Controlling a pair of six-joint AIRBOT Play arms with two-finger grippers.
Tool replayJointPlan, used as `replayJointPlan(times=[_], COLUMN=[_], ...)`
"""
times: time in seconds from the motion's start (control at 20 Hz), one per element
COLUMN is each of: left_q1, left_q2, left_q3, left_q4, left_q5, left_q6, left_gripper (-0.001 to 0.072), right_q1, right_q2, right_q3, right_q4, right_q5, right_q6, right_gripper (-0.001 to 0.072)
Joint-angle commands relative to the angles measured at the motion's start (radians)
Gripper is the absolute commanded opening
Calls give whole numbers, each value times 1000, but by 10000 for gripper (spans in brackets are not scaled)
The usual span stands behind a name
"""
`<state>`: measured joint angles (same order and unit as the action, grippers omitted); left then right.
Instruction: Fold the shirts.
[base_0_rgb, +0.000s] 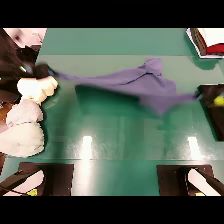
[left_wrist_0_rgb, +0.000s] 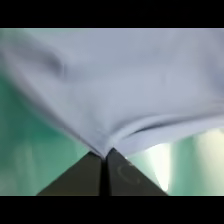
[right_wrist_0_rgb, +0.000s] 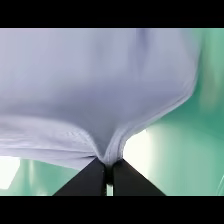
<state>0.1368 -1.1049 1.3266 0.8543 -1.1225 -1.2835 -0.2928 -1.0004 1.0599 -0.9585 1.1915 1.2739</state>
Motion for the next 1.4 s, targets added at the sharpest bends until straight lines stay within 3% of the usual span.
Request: replayJointPlan(times=[0.0,0.25,0.5,0.7,0.85,1.05,1.2,1.35], left_q1=[1,1,1,1,1,1,1,1], left_q2=[86,108,243,273,269,177,16,-187], left_q3=[337,831,862,856,688,357,180,118], left_q4=[0,-2,-26,-87,-30,-9,-9,-9], left_q5=[38,46,81,27,-19,-114,-173,-157], left_q6=[-27,-78,-132,-153,-183,-184,-182,-164], left_gripper=[23,23,23,22,22,22,23,23], right_q1=[4,4,4,4,4,20,93,160], right_q2=[107,159,185,185,163,-26,-214,-404], right_q3=[361,788,989,1046,949,856,769,676], right_q4=[-1,-11,-26,-190,-183,-162,-171,-171], right_q5=[-169,-260,-161,-37,47,265,368,367], right_q6=[31,31,33,108,115,148,151,163], right_gripper=[18,18,18,16,15,15,15,16])
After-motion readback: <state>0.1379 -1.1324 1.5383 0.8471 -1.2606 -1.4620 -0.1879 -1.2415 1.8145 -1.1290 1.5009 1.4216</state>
